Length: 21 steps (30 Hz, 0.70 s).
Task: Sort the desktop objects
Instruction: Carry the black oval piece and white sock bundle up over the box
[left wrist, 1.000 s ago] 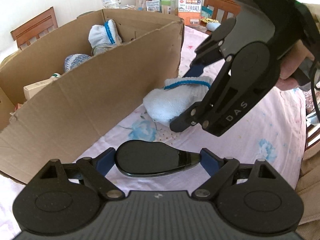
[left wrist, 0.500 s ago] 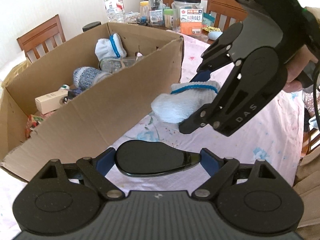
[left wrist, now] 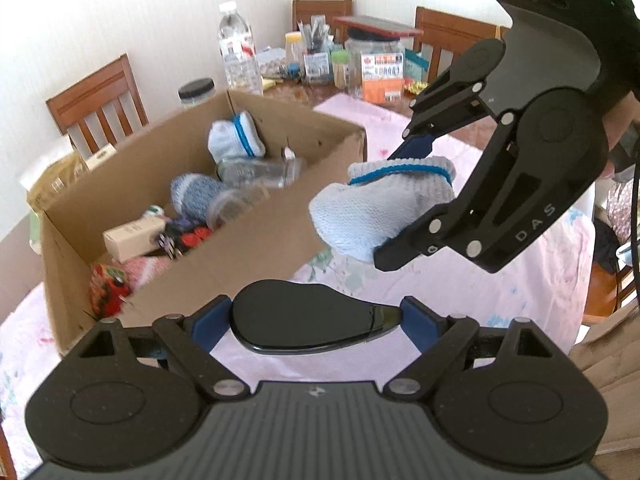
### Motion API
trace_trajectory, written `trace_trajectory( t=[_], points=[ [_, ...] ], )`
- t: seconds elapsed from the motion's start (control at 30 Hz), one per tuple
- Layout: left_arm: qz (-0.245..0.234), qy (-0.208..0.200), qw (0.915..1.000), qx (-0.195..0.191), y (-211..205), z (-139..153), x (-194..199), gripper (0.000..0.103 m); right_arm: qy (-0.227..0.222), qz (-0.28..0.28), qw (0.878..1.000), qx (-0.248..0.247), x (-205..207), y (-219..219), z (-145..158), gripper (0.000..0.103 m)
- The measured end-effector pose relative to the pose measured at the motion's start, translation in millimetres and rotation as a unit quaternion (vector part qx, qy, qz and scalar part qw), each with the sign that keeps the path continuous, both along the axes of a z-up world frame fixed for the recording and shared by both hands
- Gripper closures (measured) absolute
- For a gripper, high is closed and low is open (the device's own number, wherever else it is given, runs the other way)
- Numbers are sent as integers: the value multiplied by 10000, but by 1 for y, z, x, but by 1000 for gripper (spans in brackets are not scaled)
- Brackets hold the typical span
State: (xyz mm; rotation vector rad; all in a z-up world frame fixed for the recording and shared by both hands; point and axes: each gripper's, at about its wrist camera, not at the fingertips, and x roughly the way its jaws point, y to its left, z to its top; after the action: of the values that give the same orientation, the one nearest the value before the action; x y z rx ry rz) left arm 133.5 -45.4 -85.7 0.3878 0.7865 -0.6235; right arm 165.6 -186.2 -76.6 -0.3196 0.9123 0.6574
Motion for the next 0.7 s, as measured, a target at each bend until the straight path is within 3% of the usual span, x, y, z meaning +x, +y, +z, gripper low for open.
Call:
trace_trajectory(
  t=[0.27, 0.7],
  points=[
    [-50, -368, 9993, -44, 4, 28, 5, 13, -347, 84, 9992, 172, 0, -1, 31, 36],
    [96, -640, 9979, -75, 10, 44, 37, 13, -792, -2, 9967, 197, 27, -1, 59, 36]
  ],
)
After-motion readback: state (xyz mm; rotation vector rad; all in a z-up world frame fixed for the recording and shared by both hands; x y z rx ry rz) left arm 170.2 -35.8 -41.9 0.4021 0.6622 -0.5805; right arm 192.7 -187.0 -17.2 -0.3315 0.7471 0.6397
